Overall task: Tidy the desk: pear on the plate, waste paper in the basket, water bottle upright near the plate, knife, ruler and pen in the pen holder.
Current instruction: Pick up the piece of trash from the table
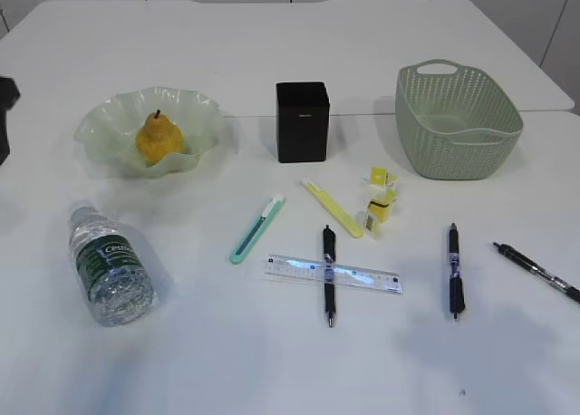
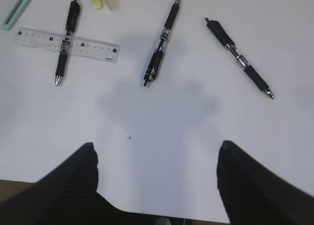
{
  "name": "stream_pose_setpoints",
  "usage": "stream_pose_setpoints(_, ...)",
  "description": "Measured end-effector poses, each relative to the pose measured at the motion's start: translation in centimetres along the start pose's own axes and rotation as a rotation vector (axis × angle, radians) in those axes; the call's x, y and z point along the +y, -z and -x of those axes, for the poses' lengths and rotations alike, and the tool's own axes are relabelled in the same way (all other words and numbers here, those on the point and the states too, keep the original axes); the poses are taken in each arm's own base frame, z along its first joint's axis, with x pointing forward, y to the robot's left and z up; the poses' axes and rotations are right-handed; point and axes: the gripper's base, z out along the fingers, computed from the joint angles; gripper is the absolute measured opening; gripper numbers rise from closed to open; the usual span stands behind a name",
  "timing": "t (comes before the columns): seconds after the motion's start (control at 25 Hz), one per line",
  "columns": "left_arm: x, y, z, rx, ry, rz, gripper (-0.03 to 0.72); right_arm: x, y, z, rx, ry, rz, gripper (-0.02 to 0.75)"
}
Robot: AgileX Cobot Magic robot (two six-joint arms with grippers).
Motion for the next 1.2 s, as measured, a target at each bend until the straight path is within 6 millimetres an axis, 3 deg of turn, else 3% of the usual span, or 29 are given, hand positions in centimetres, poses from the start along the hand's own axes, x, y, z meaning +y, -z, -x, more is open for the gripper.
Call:
stream_pose_setpoints(0.24,0.2,-1.3,-4.4,-0.031,-0.017,0.002,0.51,0.6,0.6,4.1,0.006,-0.033,0.029,0.557)
stream_pose_setpoints(0.48,-0.6,-3.1,-6.4,-0.082,0.034,-0.092,0.51,0.8,-2.0,8.7,0.114,-0.059,0.042,0.557)
stream_pose_setpoints(0.8,-1.0,-3.4,-6.5,-0.1,0.068,-0.136,0.51,1.8,-7.5,14.2,0.198,-0.091,0.086,0.557)
stream_pose_setpoints(1.04,-1.0,-3.4,-6.5,-0.099,0.068,-0.136,0.51,5.6,-13.1,16.6,0.255,-0.067,0.045,0.554)
stream_pose_setpoints(1.2,-1.0,-3.4,-6.5,-0.099,0.066,-0.136,0.51,7.0,-17.6,17.5,0.303,-0.132,0.02,0.525)
